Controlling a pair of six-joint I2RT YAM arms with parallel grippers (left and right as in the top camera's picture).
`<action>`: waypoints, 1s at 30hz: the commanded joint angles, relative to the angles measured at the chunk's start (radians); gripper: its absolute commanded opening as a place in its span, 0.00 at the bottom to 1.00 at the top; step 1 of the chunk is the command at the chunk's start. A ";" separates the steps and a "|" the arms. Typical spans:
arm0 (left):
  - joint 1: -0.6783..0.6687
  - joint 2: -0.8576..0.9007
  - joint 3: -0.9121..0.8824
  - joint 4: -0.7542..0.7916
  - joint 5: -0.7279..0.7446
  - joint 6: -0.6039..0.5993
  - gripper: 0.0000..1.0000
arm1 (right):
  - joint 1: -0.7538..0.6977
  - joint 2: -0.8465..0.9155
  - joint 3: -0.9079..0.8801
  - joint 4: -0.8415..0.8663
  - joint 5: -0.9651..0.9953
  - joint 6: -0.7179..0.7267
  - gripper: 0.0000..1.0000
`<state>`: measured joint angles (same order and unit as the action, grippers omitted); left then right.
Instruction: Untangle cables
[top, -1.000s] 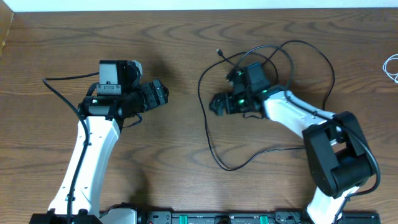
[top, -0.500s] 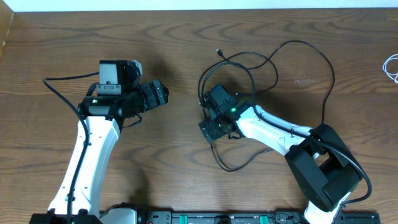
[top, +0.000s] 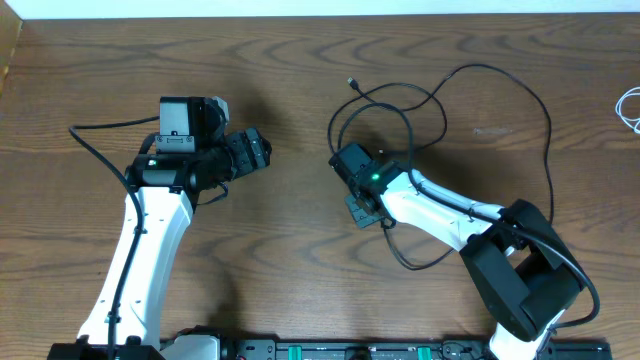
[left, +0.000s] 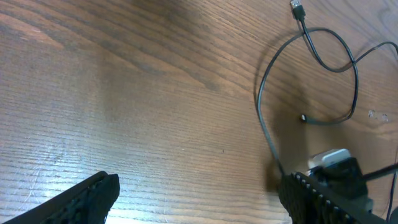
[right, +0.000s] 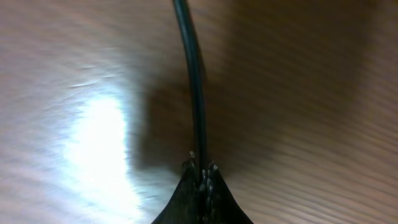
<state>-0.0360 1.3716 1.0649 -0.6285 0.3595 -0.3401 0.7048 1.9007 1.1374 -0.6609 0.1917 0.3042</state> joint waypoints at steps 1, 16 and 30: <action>0.000 -0.004 0.019 -0.004 -0.014 0.005 0.87 | -0.052 0.065 -0.053 -0.028 0.145 0.092 0.01; 0.000 -0.004 0.019 -0.004 -0.014 0.005 0.87 | -0.300 0.065 -0.053 0.066 0.114 0.092 0.32; 0.000 -0.004 0.019 -0.004 -0.014 0.005 0.87 | -0.317 0.029 -0.006 0.243 -0.037 0.094 0.99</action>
<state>-0.0360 1.3716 1.0649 -0.6285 0.3595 -0.3401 0.3935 1.9133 1.1233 -0.4313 0.1768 0.4015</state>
